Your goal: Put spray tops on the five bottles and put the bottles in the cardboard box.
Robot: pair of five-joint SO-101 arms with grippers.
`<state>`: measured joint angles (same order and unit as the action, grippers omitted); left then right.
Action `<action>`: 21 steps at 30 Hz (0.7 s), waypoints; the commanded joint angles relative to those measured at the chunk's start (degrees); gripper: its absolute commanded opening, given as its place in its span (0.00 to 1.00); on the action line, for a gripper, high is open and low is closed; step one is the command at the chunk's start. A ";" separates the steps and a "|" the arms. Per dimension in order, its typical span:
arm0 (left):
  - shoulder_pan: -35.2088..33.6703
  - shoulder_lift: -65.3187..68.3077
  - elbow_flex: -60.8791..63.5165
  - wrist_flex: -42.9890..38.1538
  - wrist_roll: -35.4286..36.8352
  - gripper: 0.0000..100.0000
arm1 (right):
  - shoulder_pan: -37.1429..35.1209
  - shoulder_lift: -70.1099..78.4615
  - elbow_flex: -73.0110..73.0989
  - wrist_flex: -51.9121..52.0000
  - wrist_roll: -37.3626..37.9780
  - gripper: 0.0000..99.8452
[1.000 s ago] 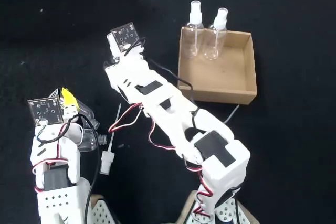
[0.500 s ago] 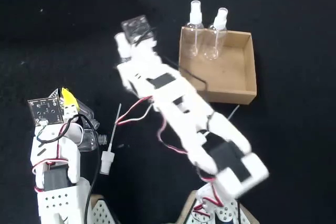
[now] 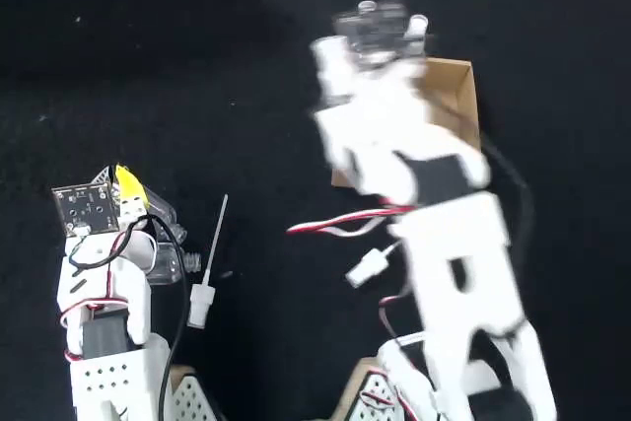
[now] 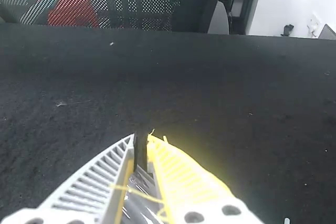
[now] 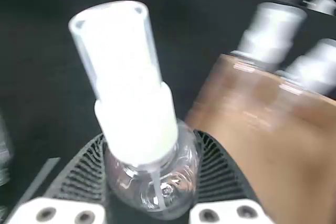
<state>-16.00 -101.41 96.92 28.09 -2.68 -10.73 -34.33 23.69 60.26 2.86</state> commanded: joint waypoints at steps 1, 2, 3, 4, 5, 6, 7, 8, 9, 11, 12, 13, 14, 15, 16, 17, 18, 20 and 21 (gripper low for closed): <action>0.48 -0.26 0.57 -0.18 -0.09 0.04 | 12.13 -5.76 -1.01 1.85 0.44 0.01; 0.48 -0.26 0.57 -0.18 -0.09 0.04 | 14.42 -5.93 -1.01 1.85 0.35 0.01; 0.57 -0.26 0.57 -0.18 -0.09 0.04 | 16.53 -5.85 -1.01 1.58 0.26 0.01; 0.75 -0.26 0.57 -0.18 -0.09 0.04 | 18.29 -5.41 -1.01 1.05 0.26 0.01; 1.36 -0.26 0.57 -0.18 -0.09 0.04 | 19.87 -4.62 -1.01 0.00 0.18 0.01; 2.07 -0.26 0.57 -0.18 -0.09 0.04 | 21.45 -3.56 -0.92 -0.97 0.18 0.01; 2.77 -0.26 0.57 -0.09 -0.09 0.04 | 22.77 -2.33 -0.66 -2.37 0.18 0.01; 3.30 -0.26 0.57 0.00 -0.09 0.04 | 23.74 -0.92 -0.40 -3.96 0.18 0.01; 3.74 -0.26 0.57 0.00 -0.09 0.04 | 24.35 0.57 -0.04 -6.15 0.18 0.01; 4.26 -0.26 0.57 0.09 -0.09 0.04 | 24.88 3.82 1.27 -11.69 0.18 0.01; 4.18 -0.26 0.57 0.09 -0.09 0.04 | 24.97 5.41 2.07 -14.51 0.09 0.01; 4.18 -0.26 0.57 0.09 -0.09 0.04 | 24.97 6.90 3.03 -17.32 0.09 0.01; 4.18 -0.26 0.57 0.18 -0.09 0.04 | 24.88 8.31 3.91 -20.22 0.09 0.01; 4.18 -0.26 0.57 0.18 -0.09 0.04 | 24.88 9.63 4.79 -22.86 0.09 0.01; 4.09 -0.26 0.57 0.18 -0.09 0.04 | 24.88 10.77 5.67 -25.14 0.09 0.01; 4.09 -0.26 0.57 0.18 -0.09 0.04 | 24.88 12.00 6.55 -27.34 0.09 0.01; 4.09 -0.26 0.57 0.18 -0.09 0.04 | 24.88 13.14 7.34 -29.27 0.09 0.01; 4.09 -0.26 0.57 0.18 -0.09 0.04 | 24.62 15.16 8.48 -32.79 0.09 0.01; 4.09 -0.26 0.57 0.18 -0.09 0.04 | 24.62 16.13 8.92 -34.64 0.09 0.01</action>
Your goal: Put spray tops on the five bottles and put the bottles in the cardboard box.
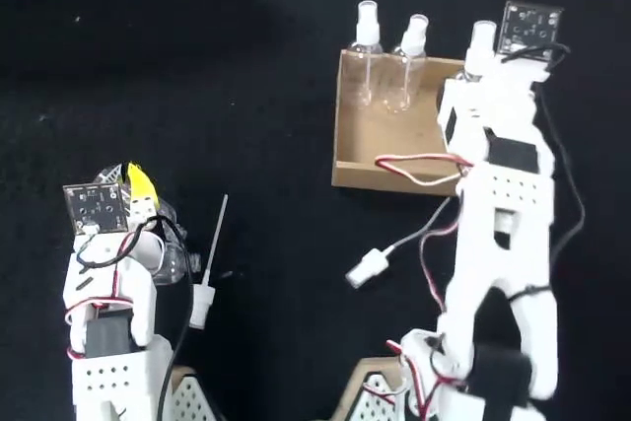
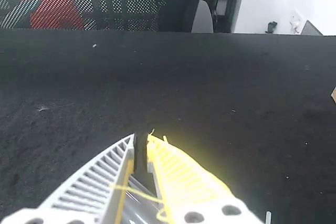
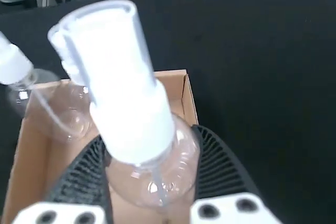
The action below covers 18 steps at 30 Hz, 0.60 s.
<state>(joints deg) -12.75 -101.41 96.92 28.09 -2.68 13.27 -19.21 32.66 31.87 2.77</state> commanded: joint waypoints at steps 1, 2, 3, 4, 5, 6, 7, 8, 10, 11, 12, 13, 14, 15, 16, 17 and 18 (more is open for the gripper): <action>0.92 -0.26 0.57 0.18 -0.09 0.04 | 0.62 1.98 0.22 -8.09 0.18 0.01; 0.92 -0.26 0.57 0.18 -0.09 0.04 | 0.70 3.03 0.31 -9.76 -0.09 0.01; 0.92 -0.26 0.57 0.18 -0.09 0.04 | 0.88 4.09 0.31 -11.25 -1.05 0.01; 0.92 -0.26 0.57 0.18 -0.09 0.04 | 0.97 5.14 0.31 -12.48 -2.37 0.01; 0.92 -0.26 0.57 0.18 -0.09 0.04 | 0.97 6.20 0.22 -13.54 -3.16 0.01; 0.92 -0.26 0.57 0.18 -0.09 0.04 | 0.97 7.25 0.22 -14.59 -3.43 0.01; 0.92 -0.26 0.57 0.18 -0.09 0.04 | 0.70 8.22 0.22 -15.65 -3.52 0.01; 0.92 -0.26 0.57 0.18 -0.09 0.04 | 0.62 9.27 0.31 -16.70 -3.60 0.01; 0.92 -0.26 0.57 0.18 -0.09 0.04 | 0.53 11.12 0.22 -19.16 -3.87 0.01; 0.84 -0.26 0.57 0.18 -0.09 0.04 | 0.79 11.91 0.13 -20.66 -4.13 0.01; 0.75 -0.26 0.57 0.18 -0.09 0.04 | 0.97 12.79 0.22 -22.33 -4.13 0.01; 0.66 -0.26 0.57 0.18 -0.09 0.04 | 0.97 13.67 0.31 -23.82 -4.13 0.01; 0.57 -0.26 0.57 0.18 -0.09 0.04 | 0.97 14.64 0.31 -24.97 -4.13 0.01; 0.57 -0.26 0.57 0.18 -0.09 0.04 | 0.79 15.43 0.31 -25.85 -4.13 0.01; 0.57 -0.26 0.57 0.18 -0.09 0.04 | 0.62 16.31 0.13 -26.46 -4.13 0.01; 0.66 -0.26 0.57 0.18 -0.09 0.04 | 0.62 17.10 -0.13 -26.90 -4.13 0.01; 0.57 -0.26 0.57 0.18 -0.09 0.04 | 0.53 17.71 -0.22 -27.60 -4.13 0.01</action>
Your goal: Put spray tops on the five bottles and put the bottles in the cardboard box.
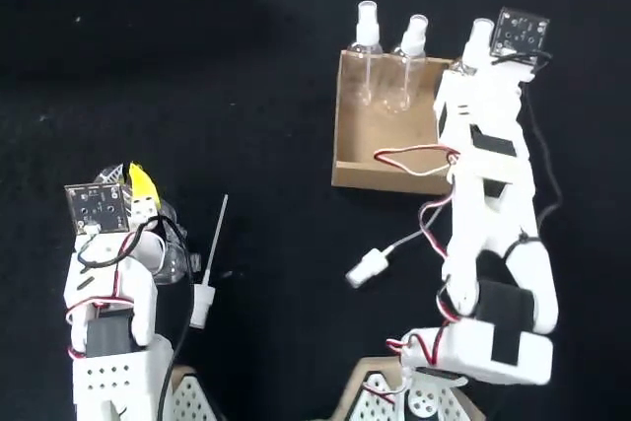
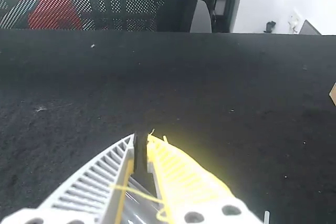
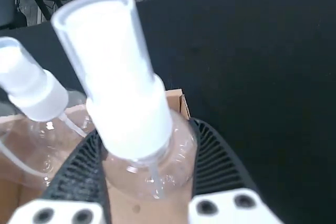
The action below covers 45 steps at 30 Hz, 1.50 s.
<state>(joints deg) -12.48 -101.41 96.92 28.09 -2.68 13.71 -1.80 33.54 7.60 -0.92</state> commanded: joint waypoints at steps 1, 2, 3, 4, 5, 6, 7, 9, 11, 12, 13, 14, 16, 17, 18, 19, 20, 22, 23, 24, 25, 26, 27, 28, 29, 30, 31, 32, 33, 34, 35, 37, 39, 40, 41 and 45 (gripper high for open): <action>0.31 -0.26 0.57 0.18 -0.09 0.04 | 0.09 1.01 -1.27 -4.13 -0.44 0.01; 0.22 -0.26 0.57 0.18 -0.09 0.04 | 0.09 1.63 -1.54 -4.75 -0.44 0.01; 0.22 -0.26 0.57 0.18 -0.09 0.04 | 0.18 2.51 -1.80 -5.10 -0.44 0.01; 0.22 -0.26 0.57 0.18 -0.09 0.04 | 0.18 3.47 -2.33 -5.45 -0.44 0.01; 0.22 -0.26 0.57 0.18 -0.09 0.04 | 0.18 4.53 -2.95 -5.45 -0.44 0.01; 0.22 -0.26 0.57 0.18 -0.09 0.04 | 0.18 5.67 -3.74 -5.36 -0.44 0.01; 0.22 -0.26 0.57 0.18 -0.09 0.04 | 0.18 6.81 -4.70 -5.36 -0.44 0.01; 0.22 -0.26 0.57 0.18 -0.09 0.04 | 0.18 8.92 -6.55 -5.19 -0.44 0.01; 0.13 -0.26 0.57 0.18 -0.09 0.04 | 0.18 10.51 -7.96 -5.19 -0.44 0.01; 0.13 -0.26 0.57 0.18 -0.09 0.04 | 0.18 11.12 -8.57 -5.19 -0.44 0.01; 0.13 -0.26 0.57 0.26 -0.09 0.04 | 0.18 11.74 -9.19 -5.19 -0.44 0.01; 0.13 -0.26 0.57 0.26 -0.09 0.04 | 0.18 12.26 -9.71 -5.19 -0.44 0.01; 0.13 -0.26 0.57 0.26 -0.09 0.04 | 0.18 13.05 -10.68 -5.19 -0.44 0.01; 0.13 -0.26 0.57 0.26 -0.09 0.04 | 0.18 13.41 -11.21 -5.27 -0.44 0.01; 0.13 -0.26 0.57 0.26 -0.09 0.04 | 0.18 13.93 -11.91 -5.27 -0.44 0.01; 0.13 -0.26 0.57 0.26 -0.09 0.04 | 0.18 14.46 -12.62 -5.36 -0.44 0.01; 0.13 -0.26 0.57 0.26 -0.09 0.04 | 0.18 15.08 -13.41 -5.36 -0.44 0.01; 0.13 -0.26 0.57 0.26 -0.09 0.04 | 0.18 16.57 -14.90 -5.36 -0.44 0.01; 0.13 -0.26 0.57 0.26 -0.09 0.04 | 0.18 17.27 -15.69 -5.36 -0.44 0.01; 0.13 -0.26 0.57 0.26 -0.09 0.04 | 0.18 17.98 -16.48 -5.36 -0.44 0.01; 0.13 -0.26 0.57 0.26 -0.09 0.04 | 0.18 18.68 -17.27 -5.36 -0.44 0.01; 0.13 -0.26 0.57 0.26 -0.09 0.04 | 0.18 19.30 -17.98 -5.36 -0.44 0.01; 0.13 -0.26 0.57 0.26 -0.09 0.04 | 0.18 19.82 -18.59 -5.36 -0.44 0.01; 0.13 -0.26 0.57 0.26 -0.09 0.04 | 0.18 20.26 -19.12 -5.36 -0.44 0.01; 0.13 -0.26 0.57 0.26 -0.09 0.04 | 0.18 20.62 -19.65 -5.36 -0.44 0.01; 0.13 -0.26 0.57 0.26 -0.09 0.04 | 0.18 20.97 -20.09 -5.36 -0.44 0.01; 0.13 -0.26 0.57 0.26 -0.09 0.04 | 0.18 21.23 -20.44 -5.36 -0.44 0.01; 0.13 -0.26 0.57 0.26 -0.09 0.04 | 0.09 21.49 -20.62 -5.36 -0.44 0.01; 0.13 -0.26 0.57 0.26 -0.09 0.04 | 0.09 21.58 -20.79 -5.36 -0.44 0.01; 0.13 -0.26 0.57 0.26 -0.09 0.04 | 0.09 21.58 -20.79 -5.45 -0.44 0.01; 0.13 -0.26 0.57 0.26 -0.09 0.04 | 0.09 21.58 -20.79 -5.45 -0.44 0.01; 0.13 -0.26 0.57 0.26 -0.09 0.04 | 0.09 21.58 -20.88 -5.63 -0.44 0.01; 0.13 -0.26 0.57 0.18 -0.09 0.04 | 0.09 21.58 -20.53 -7.12 -0.44 0.01; 0.13 -0.26 0.57 0.18 -0.09 0.04 | 0.09 21.67 -20.35 -7.74 -0.44 0.01; 0.13 -0.26 0.57 0.18 -0.09 0.04 | 0.09 21.67 -20.35 -8.00 -0.44 0.01; 0.13 -0.26 0.57 0.18 -0.09 0.04 | 0.09 21.67 -20.35 -8.18 -0.44 0.01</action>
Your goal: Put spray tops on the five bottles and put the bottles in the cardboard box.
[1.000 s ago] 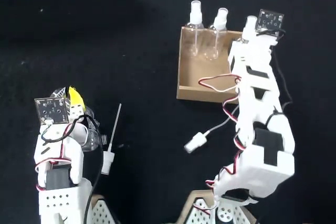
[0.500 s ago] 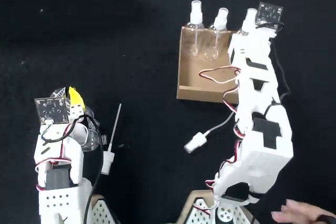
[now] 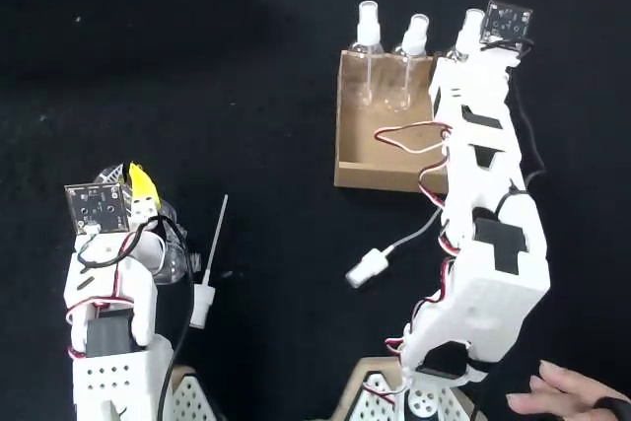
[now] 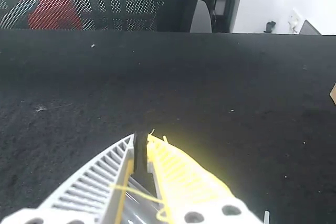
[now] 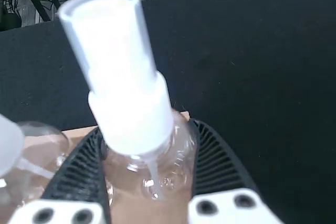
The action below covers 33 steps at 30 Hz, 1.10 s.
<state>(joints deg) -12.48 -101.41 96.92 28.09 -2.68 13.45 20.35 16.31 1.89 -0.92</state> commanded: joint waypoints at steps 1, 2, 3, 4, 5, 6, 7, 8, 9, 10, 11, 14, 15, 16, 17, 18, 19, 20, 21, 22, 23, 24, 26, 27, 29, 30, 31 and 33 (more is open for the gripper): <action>0.13 -0.26 0.57 0.18 -0.09 0.04 | 0.35 -0.48 -3.21 -2.46 -0.44 0.01; 0.13 -0.26 0.57 0.18 -0.09 0.04 | 0.35 -0.48 -3.21 -2.46 -0.44 0.01; 0.13 -0.26 0.57 0.18 -0.09 0.04 | 0.26 -0.48 -3.21 -2.37 -0.44 0.02; 0.13 -0.26 0.57 0.18 -0.09 0.04 | -0.09 -0.48 -3.12 -2.20 -0.44 0.02; 0.13 -0.26 0.57 0.18 -0.09 0.04 | -0.35 -0.48 -2.95 -2.20 -0.44 0.02; 0.13 -0.26 0.57 0.18 -0.09 0.04 | -0.53 -0.48 -2.42 -2.20 -0.44 0.02; 0.13 -0.26 0.57 0.18 -0.09 0.04 | -0.62 -0.48 -1.98 -2.29 -0.44 0.02; 0.13 -0.26 0.57 0.18 -0.09 0.04 | -0.79 -0.48 -1.80 -2.29 -0.44 0.02; 0.13 -0.26 0.57 0.18 -0.09 0.04 | -1.14 -0.48 -1.71 -2.20 -0.26 0.02; 0.13 -0.26 0.57 0.18 -0.09 0.04 | -1.32 -0.48 -1.63 -2.20 -0.09 0.02; 0.13 -0.26 0.57 0.18 -0.09 0.04 | -1.49 -0.48 -1.63 -2.20 -0.09 0.02; 0.13 -0.26 0.57 0.18 -0.09 0.04 | -1.85 -0.48 -1.54 -2.11 -0.44 0.10; 0.13 -0.26 0.57 0.18 -0.09 0.04 | -1.85 -0.48 -1.45 -2.11 -0.44 0.13; 0.13 -0.26 0.57 0.18 -0.09 0.04 | -1.85 -0.48 -1.45 -2.02 -0.44 0.15; 0.13 -0.26 0.57 0.18 -0.09 0.04 | -1.85 -0.48 -1.45 -2.02 -0.44 0.16; 0.13 -0.26 0.57 0.18 -0.09 0.04 | -1.85 -0.48 -1.45 -2.02 -0.44 0.17; 0.13 -0.26 0.57 0.18 -0.09 0.04 | -1.85 -0.48 -1.45 -2.02 -0.44 0.17; 0.13 -0.26 0.57 0.09 -0.09 0.04 | -1.85 -0.57 -1.45 -2.02 -0.44 0.17; 0.13 -0.26 0.57 0.09 -0.09 0.04 | -1.85 -0.66 -1.45 -1.58 -0.44 0.17; 0.13 -0.26 0.57 0.00 -0.09 0.04 | -1.85 -0.92 -1.54 -0.62 -0.44 0.17; 0.13 -0.26 0.57 0.00 -0.09 0.04 | -1.85 -1.01 -1.71 0.26 -0.44 0.17; 0.22 -0.26 0.57 0.00 -0.09 0.04 | -1.85 -1.01 -1.89 0.70 -0.44 0.17; 0.40 -0.26 0.57 -0.09 -0.09 0.04 | -1.85 -1.01 -1.89 0.88 -0.44 0.17; 0.40 -0.26 0.57 -0.09 -0.09 0.04 | -1.85 -1.01 -1.89 0.88 -0.44 0.17; 0.31 -0.26 0.57 0.00 -0.09 0.04 | -1.67 -1.01 -1.80 0.88 -0.44 0.18; 0.31 -0.26 0.57 0.00 -0.09 0.04 | -1.67 -1.01 -1.71 0.97 -0.44 0.20; 0.31 -0.26 0.57 0.00 -0.09 0.04 | -1.67 -1.01 -1.63 0.97 -0.44 0.23; 0.31 -0.26 0.57 0.00 -0.09 0.04 | -1.85 -1.01 -1.54 1.14 -0.35 0.32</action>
<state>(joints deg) -12.48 -101.41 96.92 28.09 -2.68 12.04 20.44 16.31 2.68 -0.92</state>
